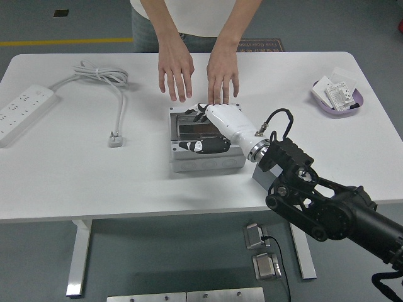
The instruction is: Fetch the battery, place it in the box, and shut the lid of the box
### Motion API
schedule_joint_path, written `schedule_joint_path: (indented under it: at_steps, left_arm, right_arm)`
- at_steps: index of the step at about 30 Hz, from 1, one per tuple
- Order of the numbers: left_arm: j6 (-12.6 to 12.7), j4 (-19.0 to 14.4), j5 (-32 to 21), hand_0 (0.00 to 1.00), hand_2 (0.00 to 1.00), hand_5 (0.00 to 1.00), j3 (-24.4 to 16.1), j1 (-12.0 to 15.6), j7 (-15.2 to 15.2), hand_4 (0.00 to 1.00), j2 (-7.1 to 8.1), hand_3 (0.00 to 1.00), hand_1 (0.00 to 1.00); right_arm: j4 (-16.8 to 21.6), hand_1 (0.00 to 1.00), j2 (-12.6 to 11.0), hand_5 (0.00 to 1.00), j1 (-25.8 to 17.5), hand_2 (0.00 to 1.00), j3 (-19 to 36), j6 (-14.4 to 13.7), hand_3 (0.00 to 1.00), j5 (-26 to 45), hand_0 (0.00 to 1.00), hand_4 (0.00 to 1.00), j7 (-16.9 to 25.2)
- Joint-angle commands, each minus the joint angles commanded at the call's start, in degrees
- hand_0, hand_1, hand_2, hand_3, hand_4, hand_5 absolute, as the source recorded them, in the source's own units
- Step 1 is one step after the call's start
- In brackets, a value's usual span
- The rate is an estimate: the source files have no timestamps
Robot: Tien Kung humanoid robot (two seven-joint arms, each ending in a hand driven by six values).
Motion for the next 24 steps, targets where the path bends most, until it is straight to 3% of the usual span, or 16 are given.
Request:
schedule_joint_path:
  at_steps: [6, 12, 16, 21, 24]
  left_arm:
    - [0.07, 0.00, -0.48, 0.644, 0.532, 0.090, 0.32, 0.31, 0.05, 0.738, -0.22, 0.630, 0.633]
    - [0.21, 0.00, -1.39, 0.644, 0.532, 0.092, 1.06, 0.99, 0.07, 0.739, -0.55, 0.629, 0.633]
    - [0.33, 0.00, -1.85, 0.644, 0.532, 0.092, 1.40, 1.46, 0.19, 0.739, -0.75, 0.630, 0.633]
    - [0.45, 0.00, -2.64, 0.644, 0.533, 0.091, 2.07, 2.13, 0.25, 0.740, -0.94, 0.630, 0.633]
    - [0.54, 0.00, -3.02, 0.644, 0.533, 0.091, 2.38, 2.50, 0.27, 0.740, -0.97, 0.630, 0.633]
  right_arm:
    - [0.91, 0.596, -0.87, 0.591, -2.28, 0.634, 5.68, 0.36, 0.763, -3.38, 0.682, 0.924, -1.03]
    - [5.24, 0.596, -2.79, 0.594, -7.05, 0.625, 14.39, 1.10, 0.761, -8.90, 0.682, 0.926, -2.19]
    - [7.74, 0.583, -4.03, 0.593, -10.50, 0.610, 21.21, -2.62, 0.753, -9.17, 0.671, 0.925, 0.21]
    - [8.46, 0.566, -3.82, 0.600, -15.57, 0.600, 30.84, -8.28, 0.737, -5.53, 0.657, 0.927, 2.82]
    - [7.33, 0.566, -3.06, 0.600, -18.39, 0.600, 36.51, -8.56, 0.737, -1.15, 0.657, 0.927, 1.84]
